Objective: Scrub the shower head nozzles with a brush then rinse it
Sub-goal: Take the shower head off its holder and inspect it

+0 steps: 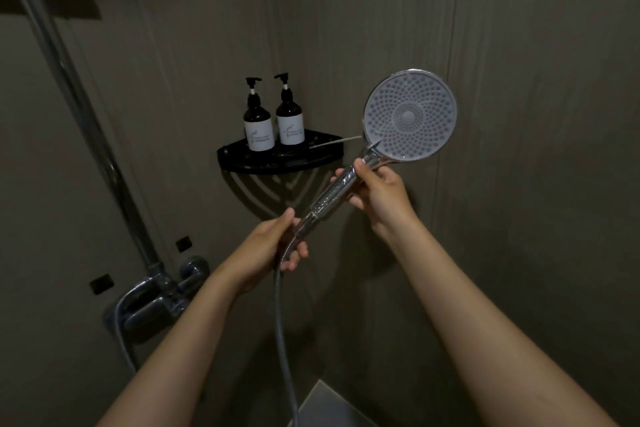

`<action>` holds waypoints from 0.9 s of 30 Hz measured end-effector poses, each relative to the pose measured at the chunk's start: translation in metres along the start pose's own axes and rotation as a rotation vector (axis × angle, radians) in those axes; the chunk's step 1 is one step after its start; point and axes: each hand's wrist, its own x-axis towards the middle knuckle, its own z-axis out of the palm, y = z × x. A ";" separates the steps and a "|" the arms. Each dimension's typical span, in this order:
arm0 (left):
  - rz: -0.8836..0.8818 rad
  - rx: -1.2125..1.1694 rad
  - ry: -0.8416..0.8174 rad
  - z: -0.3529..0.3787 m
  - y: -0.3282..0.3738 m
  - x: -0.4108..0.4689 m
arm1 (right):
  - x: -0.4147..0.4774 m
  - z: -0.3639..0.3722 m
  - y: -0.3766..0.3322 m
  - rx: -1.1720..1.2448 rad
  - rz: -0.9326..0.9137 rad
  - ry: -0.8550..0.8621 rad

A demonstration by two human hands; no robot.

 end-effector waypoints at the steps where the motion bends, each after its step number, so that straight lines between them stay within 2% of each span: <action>1: 0.007 -0.007 -0.009 0.000 -0.001 -0.003 | -0.004 0.000 0.001 0.003 0.002 0.014; 9: 0.025 -0.025 0.055 0.004 -0.033 -0.021 | -0.047 -0.016 0.026 0.052 0.046 0.139; 16: 0.009 0.052 -0.002 0.027 -0.062 -0.036 | -0.086 -0.045 0.042 0.118 0.062 0.253; 21: -0.072 0.046 -0.063 0.037 -0.072 -0.042 | -0.102 -0.051 0.043 0.031 0.021 0.268; 27: -0.014 0.046 0.037 0.038 -0.077 -0.050 | -0.111 -0.052 0.045 0.021 0.013 0.268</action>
